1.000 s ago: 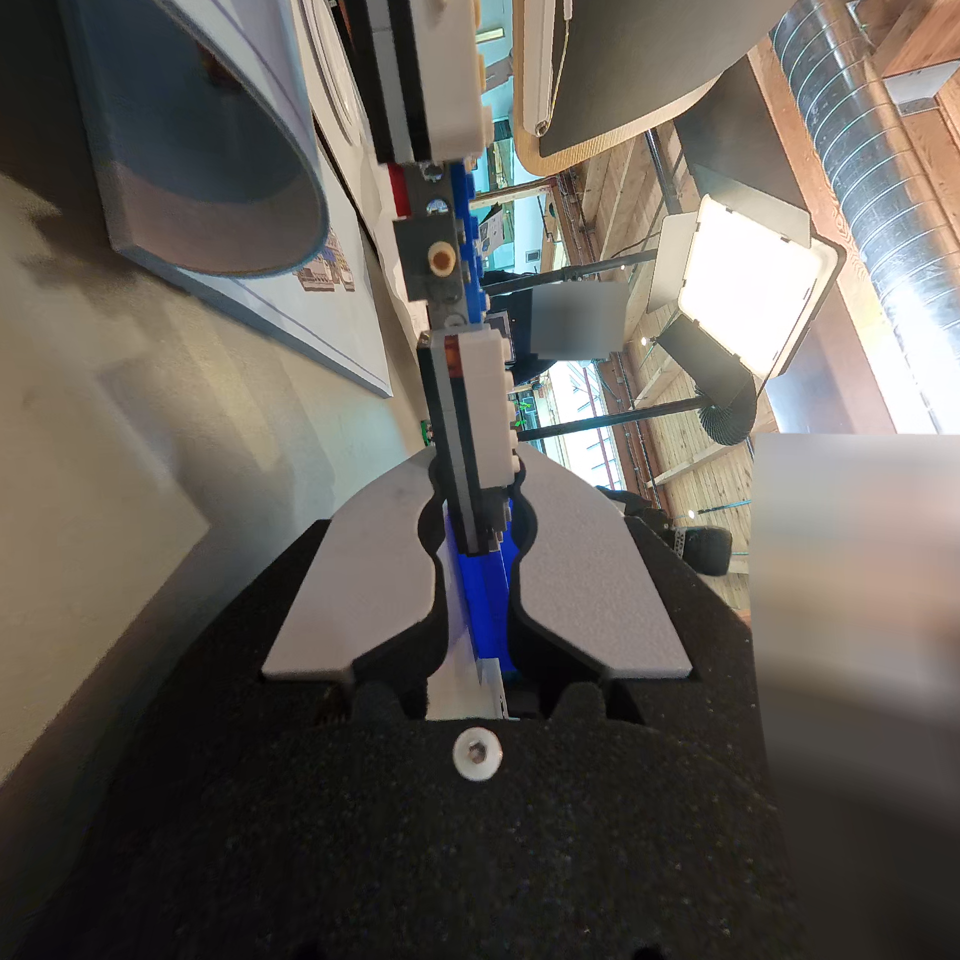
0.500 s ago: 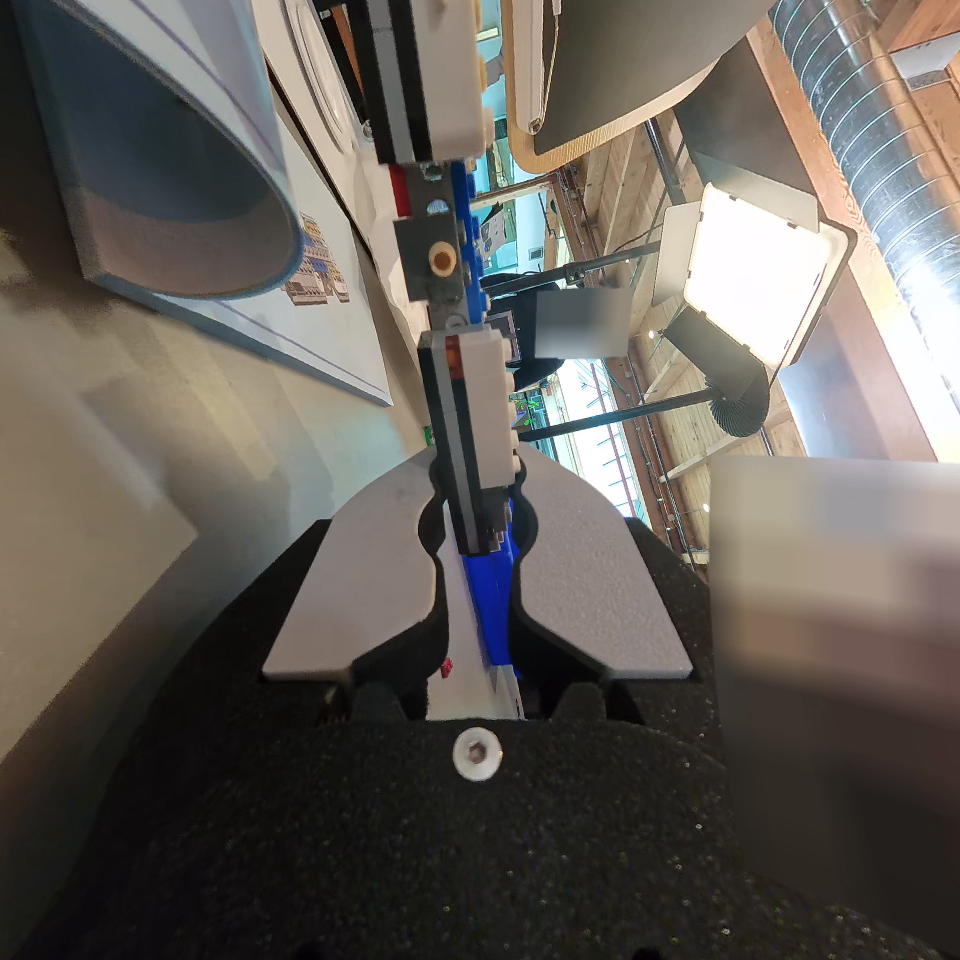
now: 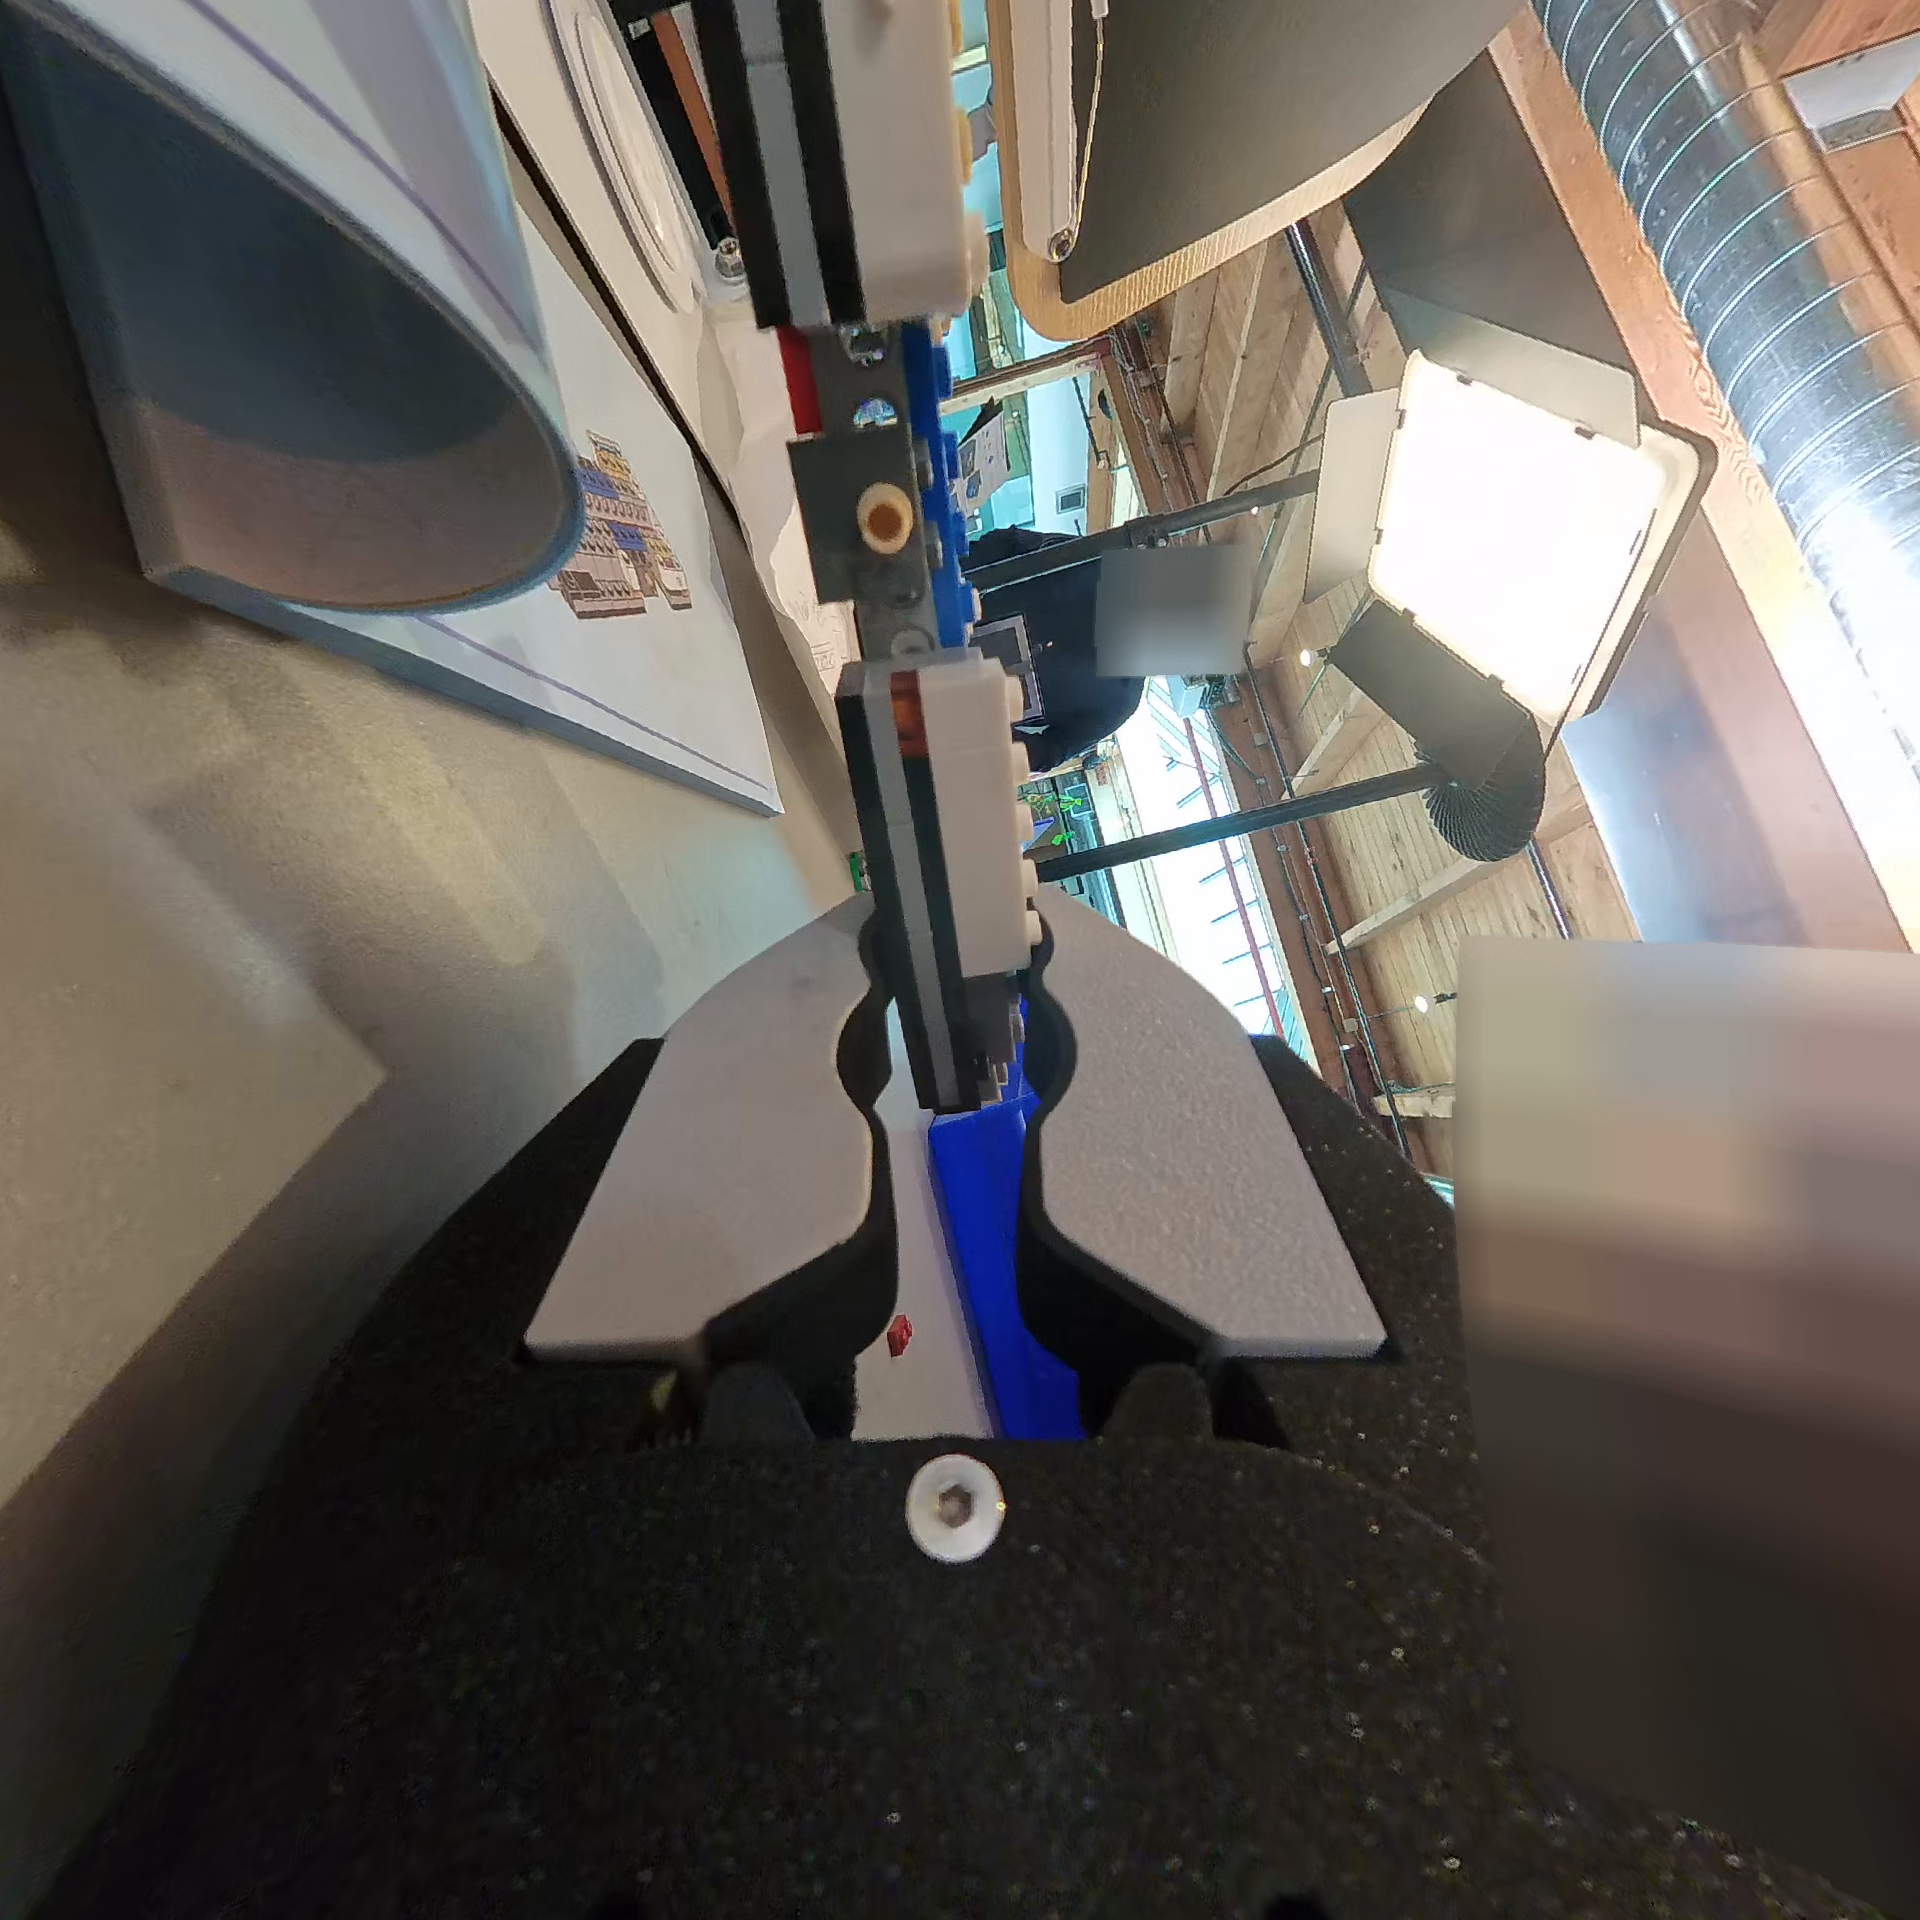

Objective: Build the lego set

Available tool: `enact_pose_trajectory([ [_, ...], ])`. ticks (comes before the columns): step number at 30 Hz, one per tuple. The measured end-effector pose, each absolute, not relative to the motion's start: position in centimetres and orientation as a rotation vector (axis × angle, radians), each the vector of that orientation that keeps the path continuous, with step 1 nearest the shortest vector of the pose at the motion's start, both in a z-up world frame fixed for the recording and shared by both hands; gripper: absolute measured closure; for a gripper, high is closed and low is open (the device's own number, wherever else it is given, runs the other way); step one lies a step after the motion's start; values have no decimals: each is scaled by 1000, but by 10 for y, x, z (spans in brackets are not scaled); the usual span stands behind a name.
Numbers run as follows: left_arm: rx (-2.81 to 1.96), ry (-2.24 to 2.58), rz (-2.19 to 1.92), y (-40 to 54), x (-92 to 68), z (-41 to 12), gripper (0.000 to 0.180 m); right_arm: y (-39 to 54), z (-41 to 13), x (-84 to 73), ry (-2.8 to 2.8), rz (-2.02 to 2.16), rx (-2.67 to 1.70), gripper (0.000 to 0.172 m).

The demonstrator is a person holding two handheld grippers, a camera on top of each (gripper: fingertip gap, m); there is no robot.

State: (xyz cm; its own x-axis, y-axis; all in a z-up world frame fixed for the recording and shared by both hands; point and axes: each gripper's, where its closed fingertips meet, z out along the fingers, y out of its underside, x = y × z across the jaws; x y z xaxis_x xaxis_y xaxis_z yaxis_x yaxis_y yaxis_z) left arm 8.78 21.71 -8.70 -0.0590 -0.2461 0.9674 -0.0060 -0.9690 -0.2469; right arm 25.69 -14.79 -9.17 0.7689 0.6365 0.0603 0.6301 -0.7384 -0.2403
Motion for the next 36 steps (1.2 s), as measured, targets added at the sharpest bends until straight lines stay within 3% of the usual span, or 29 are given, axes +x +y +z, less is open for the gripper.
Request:
enact_pose_trajectory([
  [6,-2025,275,-2149,218,88,-86,159,-186,-66,380,-743,-384,-2892,149],
  [21,-2007,261,-2141,220,86,-85,159,-241,-113,371,-1067,-151,-3264,150],
  [28,-2008,269,-2154,218,86,-85,159,-242,-139,371,-1973,-192,-2761,148],
  [36,-2009,287,-2149,217,87,-85,159,-241,-139,363,-2322,-203,-2419,159],
])
